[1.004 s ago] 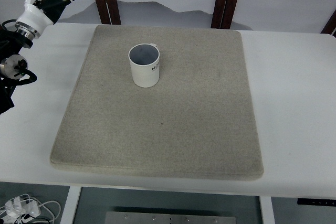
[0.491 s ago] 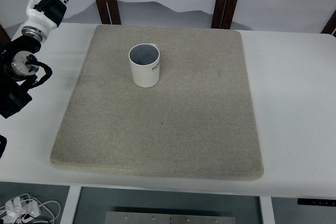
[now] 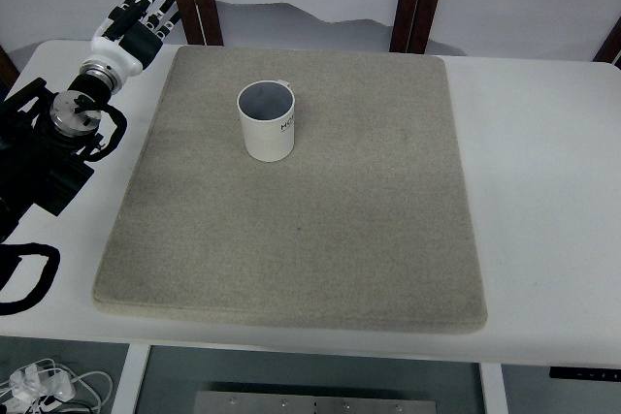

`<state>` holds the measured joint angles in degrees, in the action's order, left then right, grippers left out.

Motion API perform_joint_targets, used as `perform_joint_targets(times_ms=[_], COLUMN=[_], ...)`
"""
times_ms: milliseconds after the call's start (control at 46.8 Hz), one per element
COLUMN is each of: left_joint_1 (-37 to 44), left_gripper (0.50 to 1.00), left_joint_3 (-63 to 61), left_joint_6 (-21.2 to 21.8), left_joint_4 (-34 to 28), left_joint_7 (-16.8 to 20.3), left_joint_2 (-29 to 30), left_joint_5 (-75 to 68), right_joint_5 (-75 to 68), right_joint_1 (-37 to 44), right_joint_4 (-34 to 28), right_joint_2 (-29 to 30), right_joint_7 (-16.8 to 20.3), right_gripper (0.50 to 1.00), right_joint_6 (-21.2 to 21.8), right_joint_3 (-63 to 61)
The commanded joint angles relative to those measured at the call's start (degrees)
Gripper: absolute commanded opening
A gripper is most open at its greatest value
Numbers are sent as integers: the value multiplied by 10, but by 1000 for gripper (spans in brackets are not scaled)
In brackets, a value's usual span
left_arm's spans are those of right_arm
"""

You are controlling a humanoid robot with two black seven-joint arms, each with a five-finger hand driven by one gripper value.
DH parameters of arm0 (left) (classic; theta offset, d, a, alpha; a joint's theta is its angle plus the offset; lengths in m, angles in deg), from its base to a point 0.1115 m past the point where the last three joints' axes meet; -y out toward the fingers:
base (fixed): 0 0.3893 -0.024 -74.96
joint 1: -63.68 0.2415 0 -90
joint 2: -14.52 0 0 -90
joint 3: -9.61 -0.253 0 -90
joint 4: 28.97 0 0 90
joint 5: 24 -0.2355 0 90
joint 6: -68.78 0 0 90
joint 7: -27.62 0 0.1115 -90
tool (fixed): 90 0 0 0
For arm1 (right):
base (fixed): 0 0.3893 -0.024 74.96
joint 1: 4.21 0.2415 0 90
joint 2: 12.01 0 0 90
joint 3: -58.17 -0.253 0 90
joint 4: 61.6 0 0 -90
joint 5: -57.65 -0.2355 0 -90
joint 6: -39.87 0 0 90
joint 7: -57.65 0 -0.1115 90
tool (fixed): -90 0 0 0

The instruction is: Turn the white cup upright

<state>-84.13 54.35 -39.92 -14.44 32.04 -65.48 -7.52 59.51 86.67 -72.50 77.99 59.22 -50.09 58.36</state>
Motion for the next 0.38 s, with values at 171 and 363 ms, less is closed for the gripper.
perform_joint_targets(times_ms=[171,363], left_joint_1=[1,1], left_gripper=[994,994], left_joint_3=[32,32], left_joint_6=[19,22], left_joint_4=[-1,-1], left_joint_7=[-5,-5], left_joint_2=[-12,-13], left_joint_5=[3,3], right_joint_5=[-1,-1], right_joint_1=[0,0], right_joint_4=[0,0], right_joint_2=[0,0], right_joint_7=[3,4], right_gripper=[952,952], right_joint_6=[-1,0], right_joint_3=[-3,-4])
